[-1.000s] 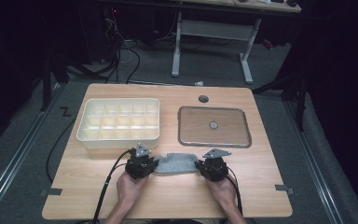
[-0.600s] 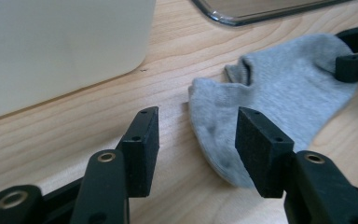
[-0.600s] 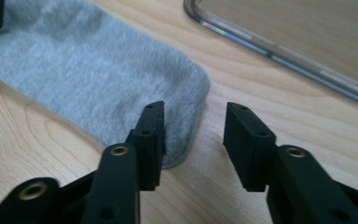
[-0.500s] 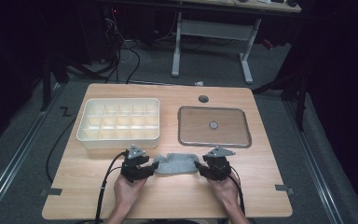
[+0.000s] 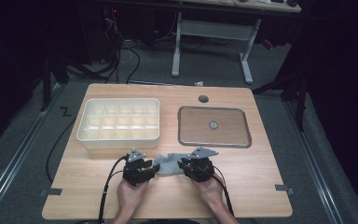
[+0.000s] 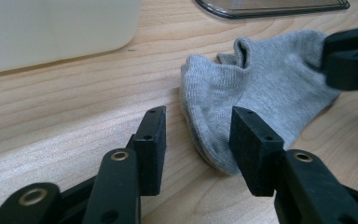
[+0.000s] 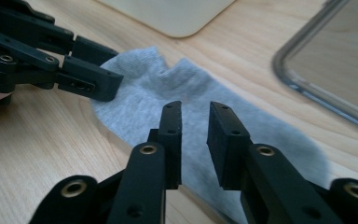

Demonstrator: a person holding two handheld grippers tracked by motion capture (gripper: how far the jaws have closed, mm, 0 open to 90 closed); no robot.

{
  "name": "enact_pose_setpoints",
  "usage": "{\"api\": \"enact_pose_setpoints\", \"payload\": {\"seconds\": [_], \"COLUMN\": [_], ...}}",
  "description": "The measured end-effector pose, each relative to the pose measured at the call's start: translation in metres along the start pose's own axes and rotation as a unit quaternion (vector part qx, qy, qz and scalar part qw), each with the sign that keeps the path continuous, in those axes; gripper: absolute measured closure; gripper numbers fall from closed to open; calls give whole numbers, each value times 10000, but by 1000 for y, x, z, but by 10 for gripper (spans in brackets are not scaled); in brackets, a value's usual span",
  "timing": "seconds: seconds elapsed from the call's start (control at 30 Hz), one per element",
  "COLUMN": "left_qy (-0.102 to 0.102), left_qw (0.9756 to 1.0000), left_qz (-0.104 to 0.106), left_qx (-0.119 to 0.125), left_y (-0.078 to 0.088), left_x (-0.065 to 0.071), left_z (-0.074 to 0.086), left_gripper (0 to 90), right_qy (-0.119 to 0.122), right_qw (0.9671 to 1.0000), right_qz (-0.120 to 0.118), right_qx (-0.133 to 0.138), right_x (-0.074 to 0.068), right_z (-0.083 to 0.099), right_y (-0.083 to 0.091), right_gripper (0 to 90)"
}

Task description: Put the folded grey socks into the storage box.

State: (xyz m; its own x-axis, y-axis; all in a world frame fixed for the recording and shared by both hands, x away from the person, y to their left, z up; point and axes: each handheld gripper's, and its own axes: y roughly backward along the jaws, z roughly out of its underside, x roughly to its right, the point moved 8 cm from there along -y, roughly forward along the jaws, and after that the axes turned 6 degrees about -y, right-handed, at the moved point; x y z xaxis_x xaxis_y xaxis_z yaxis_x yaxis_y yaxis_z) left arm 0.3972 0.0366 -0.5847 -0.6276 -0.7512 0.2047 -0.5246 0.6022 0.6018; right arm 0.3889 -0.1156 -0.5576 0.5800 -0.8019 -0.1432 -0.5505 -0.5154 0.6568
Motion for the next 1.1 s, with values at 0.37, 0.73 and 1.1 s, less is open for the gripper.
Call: {"api": "enact_pose_setpoints", "payload": {"seconds": [0.37, 0.73, 1.1], "left_qy": [-336, -185, -41], "left_qw": [9990, 9996, 9990], "left_qz": [-222, 89, 402], "left_qx": [-195, -213, -176], "left_y": [-4, -8, -3], "left_x": [4, 8, 6], "left_z": [-2, -4, -6], "left_gripper": [622, 824, 849], "right_qy": [268, 315, 286], "right_qw": [9986, 9984, 9980], "right_qz": [262, 286, 333], "right_qx": [-362, -381, -460], "right_x": [-2, -4, -5], "right_z": [12, 14, 14], "right_y": [-23, -22, -22], "right_gripper": [854, 857, 860]}}
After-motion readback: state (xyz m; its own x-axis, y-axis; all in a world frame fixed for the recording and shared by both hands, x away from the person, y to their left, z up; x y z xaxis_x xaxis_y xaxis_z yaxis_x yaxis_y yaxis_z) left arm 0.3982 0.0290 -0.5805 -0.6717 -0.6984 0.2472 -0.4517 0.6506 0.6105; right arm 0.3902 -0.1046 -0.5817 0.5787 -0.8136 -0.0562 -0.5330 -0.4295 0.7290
